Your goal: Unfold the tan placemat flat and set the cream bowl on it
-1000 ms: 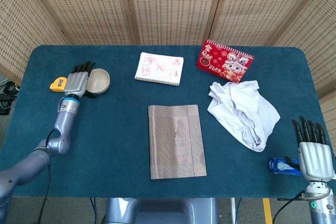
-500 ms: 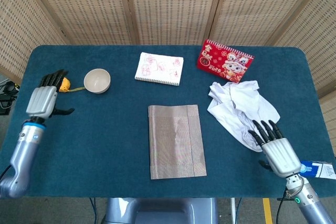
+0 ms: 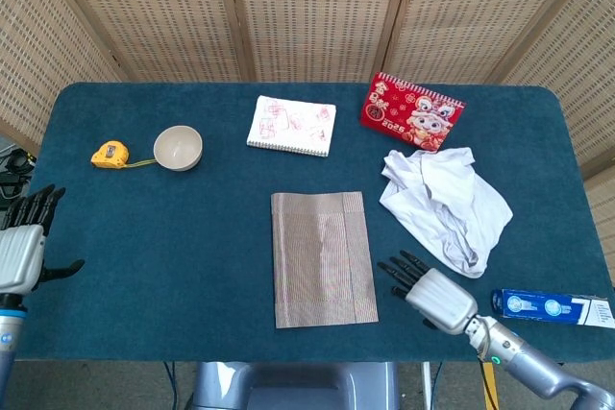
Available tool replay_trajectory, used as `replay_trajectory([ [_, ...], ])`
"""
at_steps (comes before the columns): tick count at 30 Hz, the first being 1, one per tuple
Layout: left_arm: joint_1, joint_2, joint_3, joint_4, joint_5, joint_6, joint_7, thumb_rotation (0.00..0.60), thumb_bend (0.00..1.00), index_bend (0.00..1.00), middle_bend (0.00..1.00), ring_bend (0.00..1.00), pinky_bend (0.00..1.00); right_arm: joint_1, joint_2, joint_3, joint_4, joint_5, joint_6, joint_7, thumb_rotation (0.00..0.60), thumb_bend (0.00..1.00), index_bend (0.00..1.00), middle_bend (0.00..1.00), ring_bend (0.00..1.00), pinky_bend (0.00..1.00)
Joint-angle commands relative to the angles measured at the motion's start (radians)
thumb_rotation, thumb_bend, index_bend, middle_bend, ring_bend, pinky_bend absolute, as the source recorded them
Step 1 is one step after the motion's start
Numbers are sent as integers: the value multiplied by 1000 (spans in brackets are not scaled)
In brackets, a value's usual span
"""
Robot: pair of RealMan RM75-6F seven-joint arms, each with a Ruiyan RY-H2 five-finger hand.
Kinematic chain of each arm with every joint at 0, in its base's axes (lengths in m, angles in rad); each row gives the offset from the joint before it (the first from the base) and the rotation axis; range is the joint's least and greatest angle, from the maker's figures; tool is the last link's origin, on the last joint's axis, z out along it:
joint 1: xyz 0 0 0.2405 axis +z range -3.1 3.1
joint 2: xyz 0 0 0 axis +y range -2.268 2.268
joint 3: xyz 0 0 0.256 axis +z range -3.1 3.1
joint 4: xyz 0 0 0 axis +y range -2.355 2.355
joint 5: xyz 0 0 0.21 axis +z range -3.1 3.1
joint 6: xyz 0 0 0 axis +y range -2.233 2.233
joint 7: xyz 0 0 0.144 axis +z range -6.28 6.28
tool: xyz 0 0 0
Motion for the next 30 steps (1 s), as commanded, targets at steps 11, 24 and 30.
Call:
replay_trajectory([
  [11,0,-3,9,13,22,-24,-7,600,0,0,0,0,0,73,-158,-4,8,24,-112,-114,600,213,432,0,0,0],
  [24,-1,-5,8,17,27,-33,-11,600,0,0,0,0,0,81,-228,-17,99,60,-92,-116,600,243,451,0,0,0],
  [30,-1,-5,7,20,25,-36,-11,600,0,0,0,0,0,90,-248,-14,106,73,-88,-121,600,247,452,0,0,0],
])
